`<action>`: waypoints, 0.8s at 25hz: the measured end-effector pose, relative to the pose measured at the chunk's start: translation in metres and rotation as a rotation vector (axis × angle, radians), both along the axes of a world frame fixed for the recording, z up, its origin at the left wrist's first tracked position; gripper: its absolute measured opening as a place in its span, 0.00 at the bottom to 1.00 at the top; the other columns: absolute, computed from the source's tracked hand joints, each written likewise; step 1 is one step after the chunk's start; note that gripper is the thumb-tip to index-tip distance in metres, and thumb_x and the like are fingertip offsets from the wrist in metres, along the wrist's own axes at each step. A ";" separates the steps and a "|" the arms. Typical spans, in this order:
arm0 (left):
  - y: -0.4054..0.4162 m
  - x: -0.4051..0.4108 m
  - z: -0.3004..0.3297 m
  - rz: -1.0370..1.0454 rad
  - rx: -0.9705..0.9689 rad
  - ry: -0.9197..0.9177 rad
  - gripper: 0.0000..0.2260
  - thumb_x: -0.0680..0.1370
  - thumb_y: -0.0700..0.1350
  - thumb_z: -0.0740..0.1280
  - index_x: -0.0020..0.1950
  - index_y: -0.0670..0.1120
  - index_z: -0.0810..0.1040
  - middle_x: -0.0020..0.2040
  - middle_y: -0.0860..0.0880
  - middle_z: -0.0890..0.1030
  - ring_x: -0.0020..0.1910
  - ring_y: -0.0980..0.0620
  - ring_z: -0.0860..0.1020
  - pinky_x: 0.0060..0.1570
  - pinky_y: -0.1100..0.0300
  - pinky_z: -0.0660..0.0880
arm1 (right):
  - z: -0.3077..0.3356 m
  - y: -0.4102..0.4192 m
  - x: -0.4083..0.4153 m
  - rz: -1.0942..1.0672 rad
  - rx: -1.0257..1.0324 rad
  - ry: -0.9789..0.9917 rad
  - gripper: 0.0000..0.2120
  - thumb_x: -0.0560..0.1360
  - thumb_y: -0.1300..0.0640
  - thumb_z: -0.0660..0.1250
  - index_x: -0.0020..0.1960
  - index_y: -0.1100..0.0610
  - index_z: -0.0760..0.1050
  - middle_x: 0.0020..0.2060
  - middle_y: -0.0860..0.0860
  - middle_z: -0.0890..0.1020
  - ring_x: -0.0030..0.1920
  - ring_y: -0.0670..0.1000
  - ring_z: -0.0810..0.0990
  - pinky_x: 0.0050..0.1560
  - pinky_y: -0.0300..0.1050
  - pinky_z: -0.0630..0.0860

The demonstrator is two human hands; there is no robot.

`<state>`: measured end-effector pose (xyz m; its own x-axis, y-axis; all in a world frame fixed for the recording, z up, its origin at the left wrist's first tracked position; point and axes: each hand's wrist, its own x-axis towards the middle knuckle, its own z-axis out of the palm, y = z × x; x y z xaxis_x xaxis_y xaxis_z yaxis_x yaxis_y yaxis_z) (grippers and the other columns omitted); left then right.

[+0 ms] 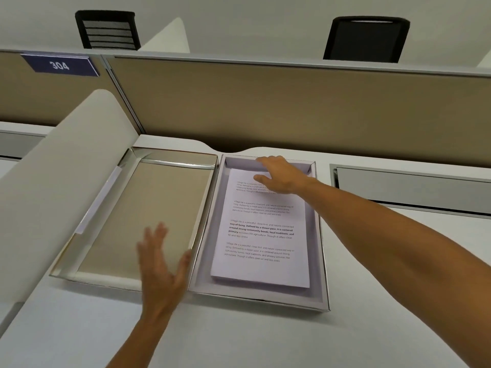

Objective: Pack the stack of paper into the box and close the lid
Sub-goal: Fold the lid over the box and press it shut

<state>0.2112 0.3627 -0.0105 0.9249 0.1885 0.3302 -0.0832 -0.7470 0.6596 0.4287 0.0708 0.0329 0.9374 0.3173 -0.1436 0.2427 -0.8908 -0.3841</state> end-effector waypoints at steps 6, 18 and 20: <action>0.025 -0.021 -0.018 0.634 -0.224 0.114 0.32 0.75 0.44 0.72 0.74 0.42 0.60 0.79 0.42 0.55 0.78 0.38 0.49 0.74 0.34 0.55 | 0.004 0.016 -0.041 -0.017 0.163 0.026 0.27 0.80 0.44 0.63 0.75 0.52 0.64 0.73 0.52 0.71 0.73 0.55 0.66 0.71 0.54 0.65; 0.044 -0.013 -0.002 0.974 -0.832 0.276 0.25 0.72 0.29 0.63 0.68 0.37 0.65 0.67 0.34 0.70 0.60 0.33 0.75 0.57 0.47 0.75 | 0.011 0.031 -0.113 -0.052 0.305 0.068 0.26 0.79 0.45 0.64 0.74 0.49 0.65 0.72 0.50 0.72 0.70 0.54 0.71 0.68 0.53 0.69; 0.040 -0.015 0.003 0.917 -0.926 0.175 0.28 0.73 0.28 0.62 0.71 0.43 0.62 0.67 0.37 0.71 0.57 0.39 0.77 0.55 0.54 0.74 | 0.017 0.028 -0.117 -0.073 0.339 0.061 0.25 0.79 0.46 0.64 0.74 0.49 0.65 0.71 0.50 0.73 0.69 0.54 0.72 0.67 0.52 0.71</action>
